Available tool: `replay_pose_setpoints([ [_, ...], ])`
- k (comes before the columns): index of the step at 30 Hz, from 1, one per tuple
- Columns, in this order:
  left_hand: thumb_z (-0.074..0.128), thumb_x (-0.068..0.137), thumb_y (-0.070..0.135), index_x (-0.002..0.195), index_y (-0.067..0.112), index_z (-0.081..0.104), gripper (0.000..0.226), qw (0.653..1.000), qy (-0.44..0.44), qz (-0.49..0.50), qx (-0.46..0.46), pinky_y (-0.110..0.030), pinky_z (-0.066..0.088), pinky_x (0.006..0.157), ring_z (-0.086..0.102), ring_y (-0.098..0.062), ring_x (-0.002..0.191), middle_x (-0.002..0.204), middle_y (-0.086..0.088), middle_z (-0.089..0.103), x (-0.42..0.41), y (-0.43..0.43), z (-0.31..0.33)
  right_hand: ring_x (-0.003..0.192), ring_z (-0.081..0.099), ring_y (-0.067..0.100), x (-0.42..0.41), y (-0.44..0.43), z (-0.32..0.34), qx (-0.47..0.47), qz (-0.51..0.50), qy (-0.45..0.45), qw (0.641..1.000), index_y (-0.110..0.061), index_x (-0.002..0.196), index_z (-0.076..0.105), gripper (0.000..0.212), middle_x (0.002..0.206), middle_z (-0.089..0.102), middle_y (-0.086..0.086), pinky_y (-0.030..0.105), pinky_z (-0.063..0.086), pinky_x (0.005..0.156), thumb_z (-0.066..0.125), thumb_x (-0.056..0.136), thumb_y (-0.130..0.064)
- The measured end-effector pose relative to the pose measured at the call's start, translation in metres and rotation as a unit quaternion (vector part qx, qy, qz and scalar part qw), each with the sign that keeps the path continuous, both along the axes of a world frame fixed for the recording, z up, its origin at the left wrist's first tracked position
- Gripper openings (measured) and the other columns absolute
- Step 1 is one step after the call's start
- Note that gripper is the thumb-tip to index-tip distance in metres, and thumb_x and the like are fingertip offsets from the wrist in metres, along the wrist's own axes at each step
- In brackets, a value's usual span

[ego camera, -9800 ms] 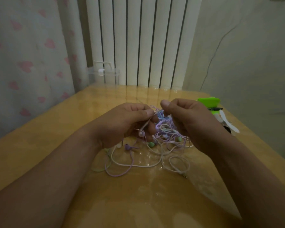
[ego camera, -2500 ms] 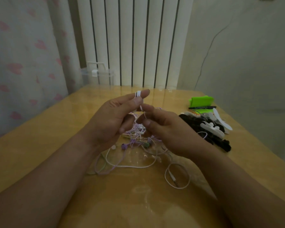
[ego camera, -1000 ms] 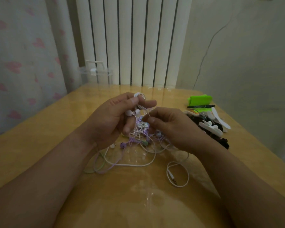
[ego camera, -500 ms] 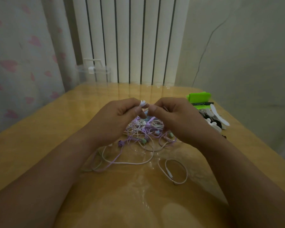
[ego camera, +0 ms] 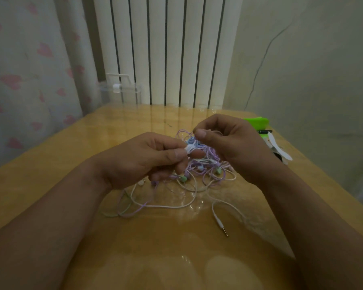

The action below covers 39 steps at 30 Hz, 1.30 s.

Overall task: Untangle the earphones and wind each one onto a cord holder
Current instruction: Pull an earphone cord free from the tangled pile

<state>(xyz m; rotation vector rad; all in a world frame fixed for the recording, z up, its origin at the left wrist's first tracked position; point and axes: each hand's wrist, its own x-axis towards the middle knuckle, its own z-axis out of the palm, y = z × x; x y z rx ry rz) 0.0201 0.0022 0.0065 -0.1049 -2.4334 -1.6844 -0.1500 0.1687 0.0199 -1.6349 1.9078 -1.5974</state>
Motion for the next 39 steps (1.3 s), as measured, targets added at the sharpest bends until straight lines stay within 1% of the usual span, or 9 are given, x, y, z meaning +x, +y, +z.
replay_pose_setpoints([
  [9, 0.051, 0.105, 0.031, 0.138, 0.02, 0.066, 0.038, 0.962, 0.112, 0.141, 0.204, -0.03, 0.023, 0.059, 0.028, -0.005, 0.041, 0.114, -0.008, 0.072, -0.015, 0.004, -0.007, 0.072, 0.058, 0.004, 0.022, -0.019, -0.026, 0.12, -0.012, 0.075, 0.99, -0.025, 0.122, 0.07, 0.027, 0.087, 0.067, -0.006, 0.025, 0.051, 0.072, 0.046, 0.111, -0.029],
  [14, 0.054, 0.108, 0.025, 0.12, 0.022, 0.076, 0.025, 0.956, 0.134, 0.257, 0.042, -0.021, 0.048, 0.053, 0.022, -0.003, 0.081, 0.129, 0.002, 0.073, -0.018, 0.008, -0.01, 0.076, 0.063, 0.015, 0.03, -0.02, -0.026, 0.155, -0.026, 0.138, 0.978, -0.02, 0.117, 0.071, 0.029, 0.097, 0.074, -0.002, 0.039, 0.054, 0.074, 0.046, 0.11, -0.033],
  [15, 0.056, 0.107, 0.024, 0.115, 0.019, 0.078, 0.024, 0.953, 0.134, 0.271, 0.008, -0.047, 0.047, 0.08, 0.032, -0.003, 0.099, 0.132, 0.006, 0.072, -0.019, 0.008, -0.011, 0.074, 0.063, 0.014, 0.029, -0.02, -0.025, 0.156, -0.032, 0.149, 0.976, -0.018, 0.112, 0.072, 0.028, 0.105, 0.075, -0.008, 0.041, 0.053, 0.072, 0.049, 0.109, -0.033],
  [16, 0.056, 0.107, 0.024, 0.113, 0.018, 0.08, 0.025, 0.951, 0.134, 0.278, -0.028, -0.005, 0.038, 0.083, 0.044, -0.005, 0.113, 0.133, 0.01, 0.071, -0.02, 0.009, -0.012, 0.069, 0.062, 0.01, 0.027, -0.018, -0.024, 0.151, -0.041, 0.149, 0.976, -0.019, 0.104, 0.072, 0.025, 0.104, 0.075, -0.012, 0.039, 0.051, 0.066, 0.052, 0.108, -0.034],
  [17, 0.057, 0.107, 0.024, 0.114, 0.018, 0.08, 0.025, 0.95, 0.134, 0.275, -0.065, -0.015, 0.054, 0.092, 0.057, -0.003, 0.121, 0.133, 0.014, 0.07, -0.019, 0.009, -0.012, 0.064, 0.059, 0.007, 0.023, -0.017, -0.022, 0.141, -0.053, 0.149, 0.977, -0.021, 0.096, 0.071, 0.022, 0.093, 0.073, -0.013, 0.035, 0.048, 0.061, 0.056, 0.107, -0.035],
  [24, 0.054, 0.108, 0.028, 0.107, 0.015, 0.076, 0.025, 0.952, 0.05, 0.174, -0.248, -0.034, 0.054, 0.079, 0.068, -0.011, 0.084, 0.089, 0.005, 0.074, -0.015, 0.01, -0.015, 0.061, 0.051, 0.005, 0.009, -0.008, -0.007, 0.045, -0.06, 0.044, 0.996, -0.022, 0.099, 0.065, 0.014, 0.075, 0.06, -0.004, 0.026, 0.043, 0.057, 0.062, 0.094, -0.009],
  [27, 0.055, 0.107, 0.023, 0.112, 0.008, 0.075, 0.025, 0.979, 0.034, 0.12, -0.162, -0.015, 0.044, 0.061, 0.057, 0.001, 0.063, 0.076, 0.015, 0.067, -0.012, 0.011, -0.009, 0.064, 0.055, 0.006, 0.006, -0.006, -0.004, 0.025, -0.04, 0.011, 0.999, -0.02, 0.099, 0.064, 0.017, 0.078, 0.061, -0.004, 0.028, 0.044, 0.061, 0.062, 0.094, -0.003],
  [33, 0.049, 0.104, 0.027, 0.112, 0.02, 0.079, 0.032, 0.984, 0.075, 0.037, 0.155, -0.024, 0.021, 0.05, 0.031, -0.007, 0.046, 0.097, -0.001, 0.07, -0.009, 0.01, -0.003, 0.055, 0.049, 0.002, 0.001, -0.005, -0.005, 0.026, -0.017, -0.059, 0.998, -0.018, 0.104, 0.072, 0.013, 0.077, 0.065, -0.003, 0.017, 0.039, 0.05, 0.059, 0.106, -0.024],
  [39, 0.051, 0.104, 0.032, 0.136, 0.024, 0.066, 0.036, 0.961, 0.116, 0.178, 0.179, -0.025, 0.024, 0.058, 0.026, -0.004, 0.045, 0.117, 0.001, 0.076, -0.02, 0.009, -0.012, 0.075, 0.066, 0.008, 0.024, -0.021, -0.024, 0.137, -0.034, 0.065, 0.988, -0.022, 0.115, 0.075, 0.024, 0.082, 0.071, -0.003, 0.022, 0.05, 0.068, 0.052, 0.109, -0.028],
])
